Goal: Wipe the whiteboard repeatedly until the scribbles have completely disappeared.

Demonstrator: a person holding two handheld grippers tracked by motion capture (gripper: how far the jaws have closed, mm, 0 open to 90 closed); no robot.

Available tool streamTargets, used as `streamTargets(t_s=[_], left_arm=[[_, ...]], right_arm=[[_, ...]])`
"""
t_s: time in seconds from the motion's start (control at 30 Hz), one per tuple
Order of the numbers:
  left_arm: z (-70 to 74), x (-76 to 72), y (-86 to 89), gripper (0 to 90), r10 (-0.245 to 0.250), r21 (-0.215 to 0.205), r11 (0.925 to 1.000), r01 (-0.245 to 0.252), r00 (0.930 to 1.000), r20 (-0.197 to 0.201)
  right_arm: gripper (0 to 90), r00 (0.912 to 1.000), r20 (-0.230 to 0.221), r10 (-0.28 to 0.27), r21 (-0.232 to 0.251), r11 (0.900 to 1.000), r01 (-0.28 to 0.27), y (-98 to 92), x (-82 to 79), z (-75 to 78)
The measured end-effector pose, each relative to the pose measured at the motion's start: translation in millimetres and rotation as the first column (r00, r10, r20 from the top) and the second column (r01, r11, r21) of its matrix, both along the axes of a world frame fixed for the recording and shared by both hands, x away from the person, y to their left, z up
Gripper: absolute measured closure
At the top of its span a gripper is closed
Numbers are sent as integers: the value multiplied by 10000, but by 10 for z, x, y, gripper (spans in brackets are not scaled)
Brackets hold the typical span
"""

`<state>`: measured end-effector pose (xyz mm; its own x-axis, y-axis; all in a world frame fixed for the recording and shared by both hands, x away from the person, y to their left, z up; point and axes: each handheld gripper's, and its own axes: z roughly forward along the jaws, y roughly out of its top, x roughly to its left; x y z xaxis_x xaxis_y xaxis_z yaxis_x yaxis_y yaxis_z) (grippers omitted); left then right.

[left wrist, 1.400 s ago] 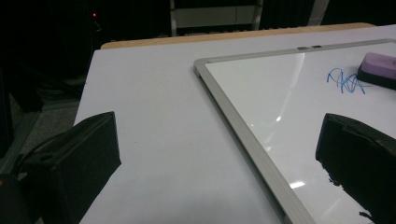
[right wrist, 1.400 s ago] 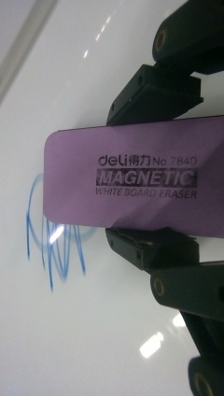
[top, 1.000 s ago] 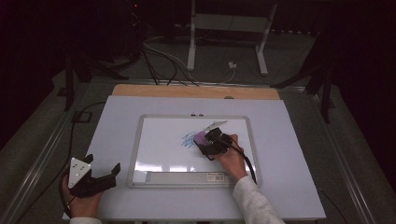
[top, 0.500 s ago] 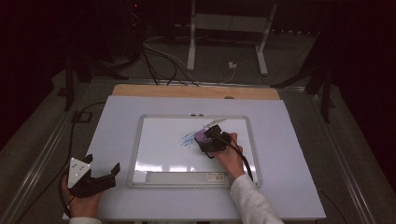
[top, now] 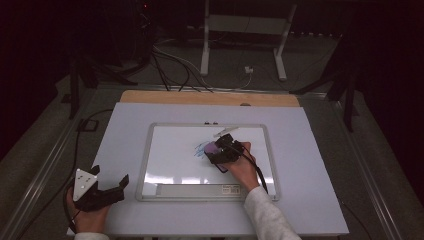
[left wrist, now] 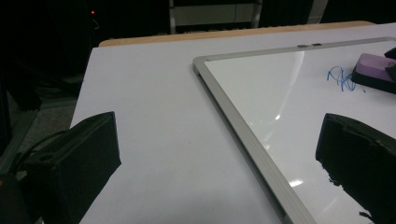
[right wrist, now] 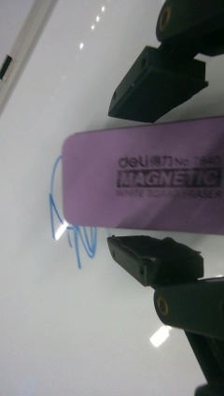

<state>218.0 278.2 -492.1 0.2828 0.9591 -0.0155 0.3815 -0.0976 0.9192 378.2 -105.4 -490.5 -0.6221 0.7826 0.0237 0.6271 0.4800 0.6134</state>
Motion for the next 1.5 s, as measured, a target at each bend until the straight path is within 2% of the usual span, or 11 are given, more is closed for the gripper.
streamTargets(t_s=[0.17, 0.4, 0.53, 0.67, 0.87, 0.97, 1.03, 1.17, 1.3, 1.4, 1.5], left_arm=[[1, 2, 0, 6, -18, 5, 10000, 18, 10000, 9], [7, -3, -5, 6, -21, 15, 10000, 21, 10000, 12], [7, -5, 4, 6, -8, 3, 10000, 8, 10000, 16], [3, 0, 2, 6, -13, -7, 10000, 13, 10000, 1], [6, 1, -7, 6, -21, 11, 10000, 21, 10000, 8], [5, 0, -5, 6, -11, 7, 10000, 11, 10000, 5], [9, -5, 2, 6, -9, 17, 10000, 9, 10000, 10], [5, -5, 10, 6, 63, -46, 10000, -63, 10000, 0], [0, 3, 17, 6, 69, -107, 9999, -70, 10000, -41], [0, 6, 17, 6, 67, -116, 9999, -68, 10000, -45], [3, 3, 13, 6, 49, -91, 9999, -50, 10000, -29]], right_arm=[[410, 10000, 18, 94, -61, 9999, -94, 49, -17, -12], [412, 9949, -143, 1001, -156, 9948, -1003, 142, -101, 4], [412, 10000, -5, 26, -214, 9998, -26, 67, -7, -4], [412, 9999, 46, -156, -203, 9997, 157, 50, 11, -9], [412, 9946, -95, 1030, -100, 9946, -1031, 145, -92, -4], [412, 9929, -91, 1188, -91, 9929, -1188, 167, -91, -4], [412, 9943, -43, 1064, -120, 9942, -1065, 160, -73, -6], [412, 9997, 55, -218, -283, 9994, 220, 68, 54, -4], [412, 9886, 269, -1482, -621, 9868, 1496, -26, 141, 4], [412, 9895, 367, -1401, -700, 9873, 1424, 2, 122, 4], [412, 9973, -10, -740, -279, 9969, 739, 69, 66, -3]])
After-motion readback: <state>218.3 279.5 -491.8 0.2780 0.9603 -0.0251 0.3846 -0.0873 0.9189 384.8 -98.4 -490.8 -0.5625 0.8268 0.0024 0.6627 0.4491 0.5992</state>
